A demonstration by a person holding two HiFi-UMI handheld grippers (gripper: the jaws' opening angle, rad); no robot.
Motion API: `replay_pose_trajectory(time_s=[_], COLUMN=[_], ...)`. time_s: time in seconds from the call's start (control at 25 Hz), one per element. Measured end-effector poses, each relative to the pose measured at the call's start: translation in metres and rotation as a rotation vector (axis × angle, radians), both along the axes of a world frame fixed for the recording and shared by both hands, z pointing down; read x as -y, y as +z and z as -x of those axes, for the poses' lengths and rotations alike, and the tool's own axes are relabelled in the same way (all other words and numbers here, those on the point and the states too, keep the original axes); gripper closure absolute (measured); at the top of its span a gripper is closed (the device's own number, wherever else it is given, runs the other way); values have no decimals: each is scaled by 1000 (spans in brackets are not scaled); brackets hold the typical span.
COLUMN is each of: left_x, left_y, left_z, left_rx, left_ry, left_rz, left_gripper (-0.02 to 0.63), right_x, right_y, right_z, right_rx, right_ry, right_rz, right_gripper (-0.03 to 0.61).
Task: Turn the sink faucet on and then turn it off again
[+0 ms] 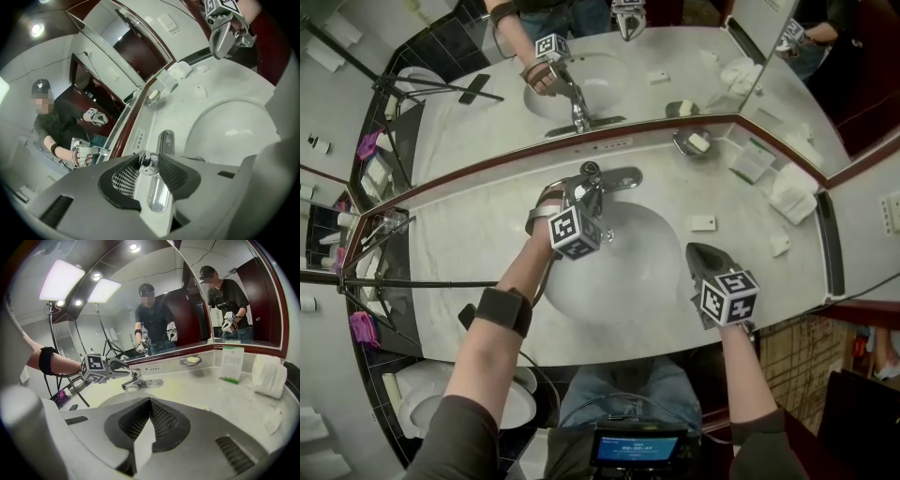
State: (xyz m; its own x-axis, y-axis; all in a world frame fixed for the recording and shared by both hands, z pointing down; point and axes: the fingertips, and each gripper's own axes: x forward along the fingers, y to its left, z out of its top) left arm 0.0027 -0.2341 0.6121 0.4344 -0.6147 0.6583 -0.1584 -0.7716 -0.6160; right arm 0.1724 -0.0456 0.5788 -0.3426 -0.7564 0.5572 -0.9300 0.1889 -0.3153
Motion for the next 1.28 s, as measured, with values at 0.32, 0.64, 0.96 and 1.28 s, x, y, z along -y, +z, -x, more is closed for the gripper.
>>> replay_pose_trajectory(time_s=[0.32, 0.64, 0.96, 1.28], left_x=[1, -5, -10, -16], left_y=[-4, -5, -4, 1], left_z=[-1, -2, -3, 0], left_rx=[-20, -24, -24, -27], left_ry=[-24, -21, -4, 1], left_rz=[-56, -68, -96, -118], left_gripper=[494, 495, 497, 504], right_x=[2, 6, 14, 18], right_y=[4, 7, 9, 10], right_z=[2, 8, 10, 13], right_rx=[6, 13, 15, 14], right_ry=[-6, -11, -19, -24], right_rz=[7, 13, 13, 17], right_gripper=[560, 560, 560, 560])
